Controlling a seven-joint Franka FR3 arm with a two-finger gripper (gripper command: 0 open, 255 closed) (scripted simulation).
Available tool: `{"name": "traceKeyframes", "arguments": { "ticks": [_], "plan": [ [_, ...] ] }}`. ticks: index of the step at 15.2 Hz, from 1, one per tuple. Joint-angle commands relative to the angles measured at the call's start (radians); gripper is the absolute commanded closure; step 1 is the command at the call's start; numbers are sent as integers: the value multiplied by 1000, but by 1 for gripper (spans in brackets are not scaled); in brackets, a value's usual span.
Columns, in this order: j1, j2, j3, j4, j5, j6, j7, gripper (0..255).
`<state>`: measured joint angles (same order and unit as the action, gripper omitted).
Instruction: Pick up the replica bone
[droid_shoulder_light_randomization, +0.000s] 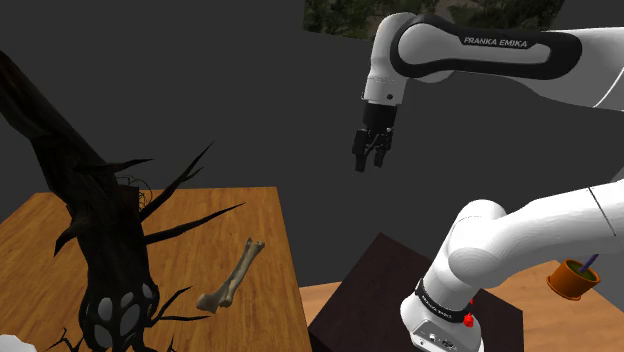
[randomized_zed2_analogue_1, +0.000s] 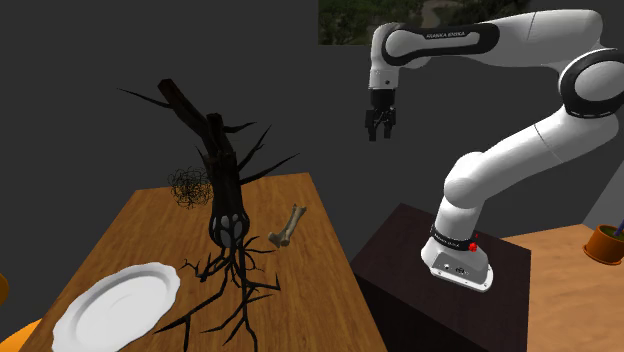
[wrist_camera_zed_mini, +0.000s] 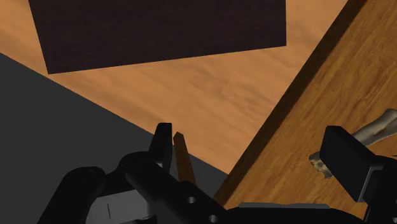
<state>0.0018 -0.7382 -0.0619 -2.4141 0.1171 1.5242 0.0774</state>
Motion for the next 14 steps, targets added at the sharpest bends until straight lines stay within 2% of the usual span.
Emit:
{"name": "traceKeyframes", "arguments": {
  "ticks": [1, 7, 14],
  "plan": [
    [0, 0, 0, 0, 0, 0, 0, 0],
    [2, 15, 163, -76, 127, 98, 292, 0],
    [5, 139, 353, -82, 257, 251, 622, 0]
  ]
}}
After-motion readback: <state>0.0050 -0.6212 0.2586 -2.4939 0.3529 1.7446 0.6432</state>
